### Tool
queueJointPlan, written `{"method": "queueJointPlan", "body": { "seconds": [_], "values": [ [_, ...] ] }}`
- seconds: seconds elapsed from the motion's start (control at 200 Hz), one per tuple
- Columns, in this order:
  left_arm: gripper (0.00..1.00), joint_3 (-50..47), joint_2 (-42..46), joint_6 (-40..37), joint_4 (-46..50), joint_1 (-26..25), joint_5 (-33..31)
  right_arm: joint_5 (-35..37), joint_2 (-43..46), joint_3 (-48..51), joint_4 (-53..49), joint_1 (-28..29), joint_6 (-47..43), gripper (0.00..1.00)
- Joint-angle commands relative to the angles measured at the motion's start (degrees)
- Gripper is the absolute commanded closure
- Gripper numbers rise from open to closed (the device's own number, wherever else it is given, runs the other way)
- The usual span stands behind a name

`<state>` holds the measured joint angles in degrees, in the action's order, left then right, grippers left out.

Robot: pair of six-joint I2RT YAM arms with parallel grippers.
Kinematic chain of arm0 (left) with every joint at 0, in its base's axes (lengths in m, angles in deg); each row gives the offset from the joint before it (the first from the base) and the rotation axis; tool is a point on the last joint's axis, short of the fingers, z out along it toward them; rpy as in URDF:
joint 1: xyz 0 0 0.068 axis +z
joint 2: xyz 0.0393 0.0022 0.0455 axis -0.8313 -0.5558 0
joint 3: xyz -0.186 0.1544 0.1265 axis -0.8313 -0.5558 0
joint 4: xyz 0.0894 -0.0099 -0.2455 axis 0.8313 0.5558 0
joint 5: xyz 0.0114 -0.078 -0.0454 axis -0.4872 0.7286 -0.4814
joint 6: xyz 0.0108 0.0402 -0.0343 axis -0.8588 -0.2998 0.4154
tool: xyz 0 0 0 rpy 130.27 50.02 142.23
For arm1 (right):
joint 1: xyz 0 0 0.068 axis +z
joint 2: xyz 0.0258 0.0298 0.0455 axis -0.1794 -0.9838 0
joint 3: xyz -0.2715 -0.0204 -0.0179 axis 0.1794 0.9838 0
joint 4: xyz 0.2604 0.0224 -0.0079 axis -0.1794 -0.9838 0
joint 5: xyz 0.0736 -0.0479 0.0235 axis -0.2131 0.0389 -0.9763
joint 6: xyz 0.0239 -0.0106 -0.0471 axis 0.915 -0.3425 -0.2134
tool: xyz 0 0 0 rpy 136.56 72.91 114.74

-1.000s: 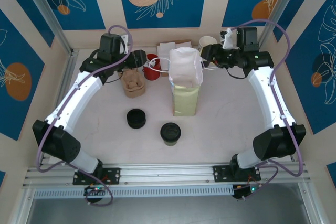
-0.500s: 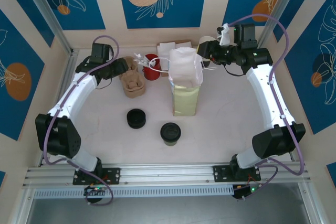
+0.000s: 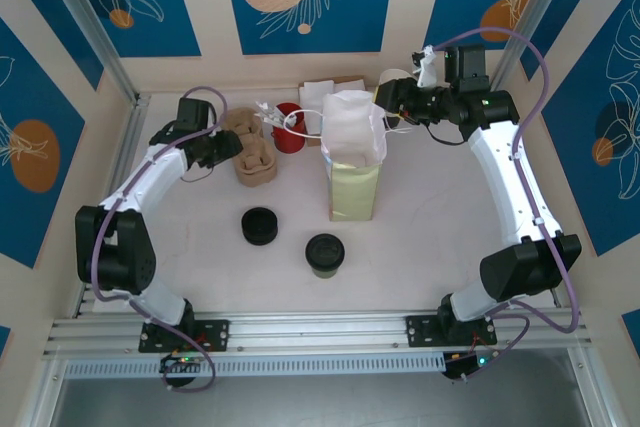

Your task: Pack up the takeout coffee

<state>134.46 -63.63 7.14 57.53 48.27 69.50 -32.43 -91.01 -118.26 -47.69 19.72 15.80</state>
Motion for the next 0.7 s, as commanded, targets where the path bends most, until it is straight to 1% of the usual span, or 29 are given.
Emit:
{"method": "queueJointPlan", "body": {
  "seconds": [0.0,0.09,0.295,0.405,0.51,0.695],
  "values": [
    [0.54,-1.23,-1.2,-0.16,-1.71,1.17,2.34,-1.61,1.24,-0.99,-1.35,0.17,0.21,0.53],
    [0.55,-1.86,-1.76,0.04,-2.83,1.21,3.2,-1.47,1.59,-0.63,-1.37,0.16,0.21,0.53],
    [0.63,-3.34,-2.75,0.62,-5.33,1.2,5.19,-1.08,2.16,0.18,-1.58,0.15,0.29,0.53],
    [0.69,-3.75,-3.33,0.64,-6.07,1.2,5.77,-1.07,2.4,0.5,-1.62,0.11,0.34,0.53],
    [0.72,-4.13,-3.27,0.65,-6.72,1.24,6.14,-0.99,2.67,0.72,-1.76,0.16,0.39,0.53],
    [0.83,-4.25,-2.53,0.58,-7.36,1.29,7.21,-0.81,3.09,0.98,-1.82,0.11,0.47,0.53]
  ]
}}
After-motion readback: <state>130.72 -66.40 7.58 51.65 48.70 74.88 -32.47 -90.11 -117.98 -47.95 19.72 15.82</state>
